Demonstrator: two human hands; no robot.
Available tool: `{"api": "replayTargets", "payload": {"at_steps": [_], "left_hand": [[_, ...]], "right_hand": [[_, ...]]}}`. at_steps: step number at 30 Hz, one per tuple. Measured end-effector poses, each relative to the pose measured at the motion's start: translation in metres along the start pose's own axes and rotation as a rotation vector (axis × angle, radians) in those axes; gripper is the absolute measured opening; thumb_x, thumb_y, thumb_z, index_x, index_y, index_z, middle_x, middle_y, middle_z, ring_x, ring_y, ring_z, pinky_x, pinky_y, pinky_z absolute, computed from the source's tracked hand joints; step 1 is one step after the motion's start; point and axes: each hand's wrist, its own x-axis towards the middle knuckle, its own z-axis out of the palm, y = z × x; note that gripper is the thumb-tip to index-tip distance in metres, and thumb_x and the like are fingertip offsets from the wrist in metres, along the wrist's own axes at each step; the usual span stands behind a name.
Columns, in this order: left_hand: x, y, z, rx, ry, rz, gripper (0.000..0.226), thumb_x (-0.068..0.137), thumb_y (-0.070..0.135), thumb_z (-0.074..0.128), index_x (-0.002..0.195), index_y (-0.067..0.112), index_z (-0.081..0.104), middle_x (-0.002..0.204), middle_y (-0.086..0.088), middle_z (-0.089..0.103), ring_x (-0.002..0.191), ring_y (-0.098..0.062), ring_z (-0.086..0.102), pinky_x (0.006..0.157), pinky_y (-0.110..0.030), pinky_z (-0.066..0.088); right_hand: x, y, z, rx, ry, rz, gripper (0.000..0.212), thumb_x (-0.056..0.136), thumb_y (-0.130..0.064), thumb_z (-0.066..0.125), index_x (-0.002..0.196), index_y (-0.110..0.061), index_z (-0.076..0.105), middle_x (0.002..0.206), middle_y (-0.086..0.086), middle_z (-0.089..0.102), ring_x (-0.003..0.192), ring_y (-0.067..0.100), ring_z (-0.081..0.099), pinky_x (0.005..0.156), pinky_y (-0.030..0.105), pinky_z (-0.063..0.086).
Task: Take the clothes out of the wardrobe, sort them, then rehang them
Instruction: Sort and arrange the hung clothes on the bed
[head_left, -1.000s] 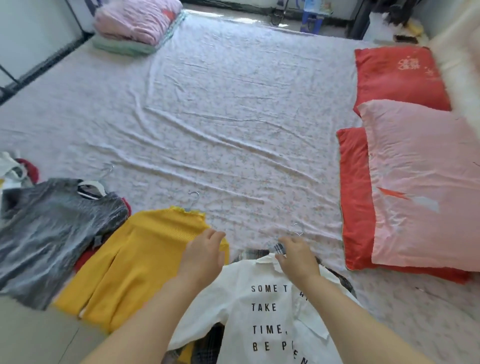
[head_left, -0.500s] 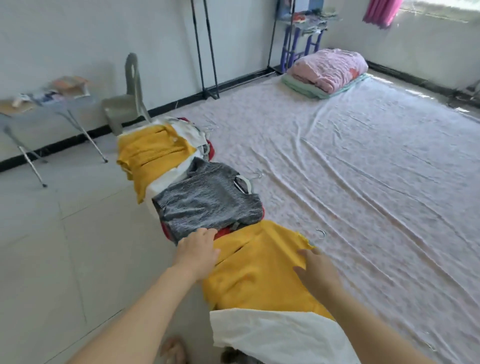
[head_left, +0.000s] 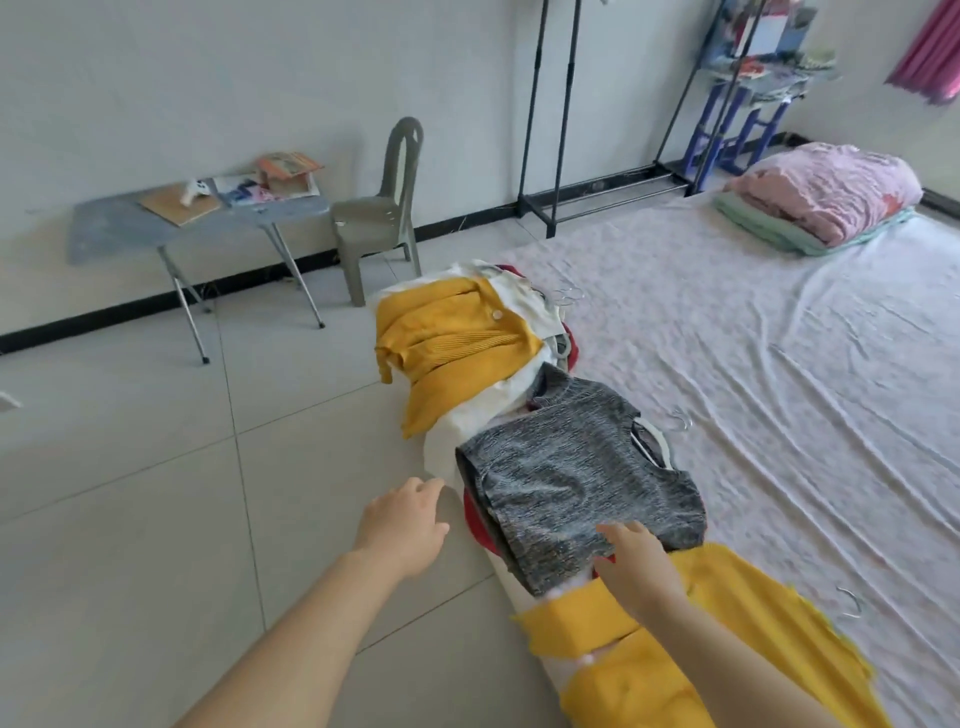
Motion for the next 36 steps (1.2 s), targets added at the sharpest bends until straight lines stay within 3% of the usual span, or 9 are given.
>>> {"api": "replayTargets", "payload": {"at_steps": [6, 10, 15, 18, 23, 32, 36], "left_hand": [[0.059, -0.057, -0.027, -0.014, -0.003, -0.034, 0.053, 0.094, 0.037, 0.044, 0.141, 0.021, 0.027, 0.138, -0.003, 0.041, 0.123, -0.025, 0.045, 0.095, -0.035, 0.038], [0.121, -0.085, -0.051, 0.022, -0.033, -0.022, 0.055, 0.094, 0.038, 0.043, 0.143, 0.021, 0.024, 0.138, -0.003, 0.039, 0.123, -0.025, 0.044, 0.095, -0.037, 0.039], [0.203, -0.108, -0.097, 0.029, -0.053, 0.003, 0.055, 0.095, 0.037, 0.043, 0.143, 0.021, 0.024, 0.14, -0.002, 0.038, 0.124, -0.024, 0.043, 0.096, -0.036, 0.039], [0.252, -0.118, -0.128, 0.036, -0.06, 0.03, 0.052, 0.094, 0.036, 0.044, 0.141, 0.021, 0.027, 0.139, -0.002, 0.038, 0.124, -0.024, 0.043, 0.095, -0.037, 0.039], [0.325, -0.131, -0.159, 0.048, -0.091, 0.094, 0.053, 0.094, 0.038, 0.044, 0.141, 0.021, 0.028, 0.141, -0.003, 0.037, 0.125, -0.025, 0.042, 0.099, -0.039, 0.038], [0.481, -0.161, -0.205, 0.188, -0.163, 0.392, 0.052, 0.094, 0.037, 0.044, 0.14, 0.021, 0.029, 0.138, -0.003, 0.038, 0.126, -0.024, 0.039, 0.103, -0.038, 0.032], [0.544, -0.173, -0.232, 0.264, -0.187, 0.525, 0.049, 0.094, 0.037, 0.043, 0.138, 0.02, 0.032, 0.137, -0.003, 0.039, 0.127, -0.023, 0.039, 0.103, -0.038, 0.032]], "right_hand": [[0.075, -0.052, -0.003, 0.007, -0.007, 0.019, 0.048, 0.096, -0.027, 0.046, 0.141, -0.019, 0.035, 0.142, 0.005, 0.035, 0.12, 0.021, 0.047, 0.091, 0.03, 0.047], [0.14, -0.087, -0.008, 0.049, -0.012, 0.047, 0.048, 0.095, -0.029, 0.048, 0.141, -0.021, 0.035, 0.143, 0.005, 0.034, 0.109, 0.019, 0.055, 0.083, 0.028, 0.05], [0.216, -0.135, -0.024, 0.122, -0.028, 0.082, 0.046, 0.094, -0.027, 0.049, 0.138, -0.018, 0.04, 0.14, 0.009, 0.037, 0.114, 0.024, 0.052, 0.092, 0.036, 0.047], [0.257, -0.158, -0.041, 0.144, -0.01, 0.078, 0.038, 0.091, -0.022, 0.047, 0.129, -0.018, 0.049, 0.13, 0.009, 0.046, 0.107, 0.023, 0.053, 0.089, 0.036, 0.049], [0.31, -0.188, -0.065, 0.181, -0.006, 0.148, 0.047, 0.091, -0.025, 0.051, 0.137, -0.019, 0.041, 0.134, 0.007, 0.044, 0.116, 0.021, 0.051, 0.093, 0.036, 0.048], [0.408, -0.231, -0.091, 0.252, 0.12, 0.4, 0.049, 0.092, -0.03, 0.053, 0.138, -0.018, 0.041, 0.139, 0.008, 0.042, 0.127, 0.022, 0.041, 0.097, 0.037, 0.043], [0.44, -0.264, -0.095, 0.366, 0.189, 0.51, 0.049, 0.092, -0.029, 0.054, 0.137, -0.016, 0.042, 0.14, 0.007, 0.041, 0.122, 0.021, 0.047, 0.097, 0.033, 0.043]]}}
